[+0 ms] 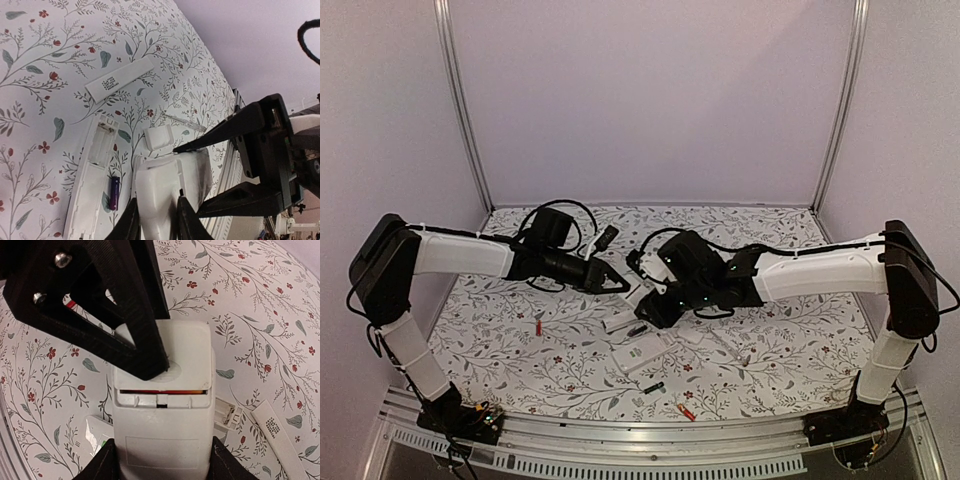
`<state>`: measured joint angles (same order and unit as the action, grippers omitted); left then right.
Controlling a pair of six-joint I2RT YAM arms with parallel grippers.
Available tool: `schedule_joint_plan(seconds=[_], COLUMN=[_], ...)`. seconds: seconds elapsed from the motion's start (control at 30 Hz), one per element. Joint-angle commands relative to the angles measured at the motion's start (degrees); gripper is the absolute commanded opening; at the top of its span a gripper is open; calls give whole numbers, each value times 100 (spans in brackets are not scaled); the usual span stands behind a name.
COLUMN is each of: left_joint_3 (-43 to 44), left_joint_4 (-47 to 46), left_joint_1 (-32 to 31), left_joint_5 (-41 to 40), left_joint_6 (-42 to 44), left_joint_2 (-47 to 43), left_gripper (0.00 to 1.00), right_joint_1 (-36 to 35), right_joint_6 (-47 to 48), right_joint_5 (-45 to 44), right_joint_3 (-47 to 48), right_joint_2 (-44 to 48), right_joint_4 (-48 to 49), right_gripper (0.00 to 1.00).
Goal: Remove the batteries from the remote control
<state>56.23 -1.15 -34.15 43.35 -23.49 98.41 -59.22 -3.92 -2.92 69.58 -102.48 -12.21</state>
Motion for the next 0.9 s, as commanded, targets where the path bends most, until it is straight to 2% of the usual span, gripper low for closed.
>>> schedule_joint_plan(seconds=[0.0,0.1,0.23,0.63,0.87], left_joint_3=[69,73,58,-80,-95], left_joint_4=[97,97,97,-89,59], left_joint_1=[75,84,171,668,844], left_joint_5=[-14,-19,-40,-59,-406], left_joint_6=[206,201,178,65,-34], left_joint_2=[76,73,23,-213,1], left_gripper=[24,24,17,6,8], right_joint_1=[16,11,11,87,215], right_joint_6=[-173,-191,-227,-441,-564], right_joint_5=[-154,-190,-346,-468,-421], right_joint_3=[-75,-76,-84,-295,-487], right_joint_2=[90,55,-12,-158,31], right_joint_4=[-19,-31,-60,-31,63], right_gripper=[27,26,26,24,23])
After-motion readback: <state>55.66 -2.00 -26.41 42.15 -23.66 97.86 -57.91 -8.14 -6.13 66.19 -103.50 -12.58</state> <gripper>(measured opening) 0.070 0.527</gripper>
